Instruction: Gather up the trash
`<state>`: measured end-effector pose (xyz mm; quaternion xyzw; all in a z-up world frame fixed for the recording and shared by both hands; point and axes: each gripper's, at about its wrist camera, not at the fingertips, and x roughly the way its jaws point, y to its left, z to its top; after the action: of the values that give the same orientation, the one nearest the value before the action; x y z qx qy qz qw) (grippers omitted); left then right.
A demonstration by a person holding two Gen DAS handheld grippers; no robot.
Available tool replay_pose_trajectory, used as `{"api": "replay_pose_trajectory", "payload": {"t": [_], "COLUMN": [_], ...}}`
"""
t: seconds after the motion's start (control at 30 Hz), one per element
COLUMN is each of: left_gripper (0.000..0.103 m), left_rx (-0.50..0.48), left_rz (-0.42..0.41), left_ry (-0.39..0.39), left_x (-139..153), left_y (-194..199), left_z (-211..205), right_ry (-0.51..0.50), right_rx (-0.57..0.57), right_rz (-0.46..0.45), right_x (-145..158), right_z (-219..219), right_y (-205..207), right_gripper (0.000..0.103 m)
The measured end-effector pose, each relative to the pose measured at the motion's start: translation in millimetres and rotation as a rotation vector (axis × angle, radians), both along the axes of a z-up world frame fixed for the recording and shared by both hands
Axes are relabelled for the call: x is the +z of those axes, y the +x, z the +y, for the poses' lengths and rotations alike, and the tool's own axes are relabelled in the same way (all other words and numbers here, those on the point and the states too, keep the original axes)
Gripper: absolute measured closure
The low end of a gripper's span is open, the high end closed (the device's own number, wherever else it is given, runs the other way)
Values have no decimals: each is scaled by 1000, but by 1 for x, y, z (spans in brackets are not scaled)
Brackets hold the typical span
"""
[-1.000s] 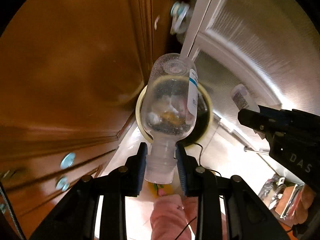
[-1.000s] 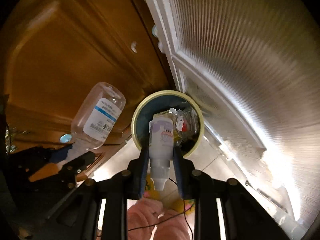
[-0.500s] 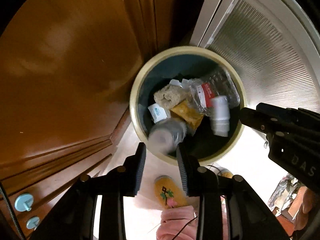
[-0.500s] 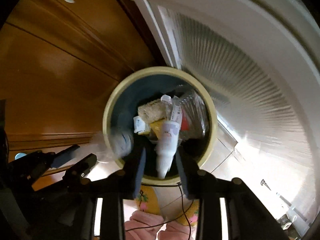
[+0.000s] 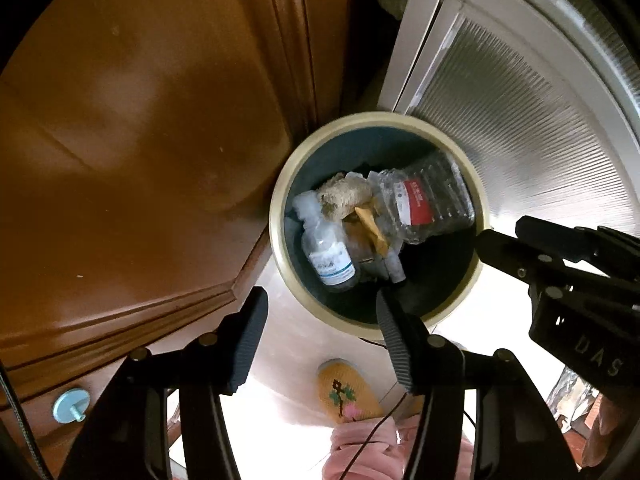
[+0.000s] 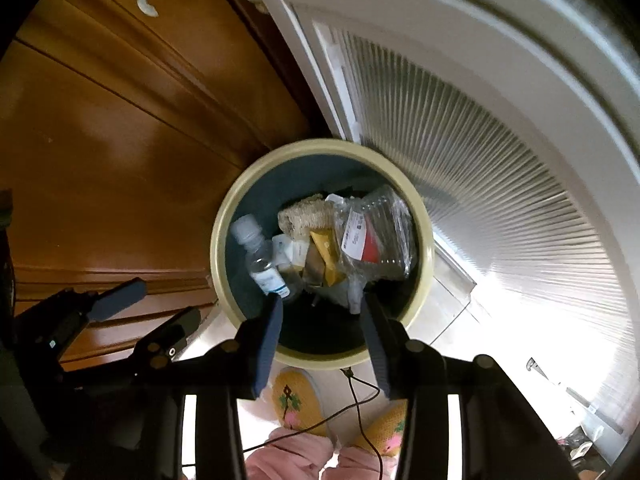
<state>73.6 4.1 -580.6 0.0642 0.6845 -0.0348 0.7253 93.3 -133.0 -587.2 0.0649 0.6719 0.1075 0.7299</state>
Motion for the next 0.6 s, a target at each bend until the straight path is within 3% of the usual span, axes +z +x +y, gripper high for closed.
{"api": "replay_pose_trajectory", "payload": {"t": [0.37, 0.6], "left_gripper": [42, 42], "left_rx": [19, 47], "left_rz": [-21, -52], "left_ry": [-14, -31], "left_x": [61, 134], "left_y": [-4, -12], "left_z": [-10, -10], "right_ry": [-3, -8], "right_rx": [-22, -63], "right_rz": [-31, -64], "right_x": [61, 128], "right_z": [-11, -26], "right_y": [-14, -30], "right_gripper": [62, 62]}}
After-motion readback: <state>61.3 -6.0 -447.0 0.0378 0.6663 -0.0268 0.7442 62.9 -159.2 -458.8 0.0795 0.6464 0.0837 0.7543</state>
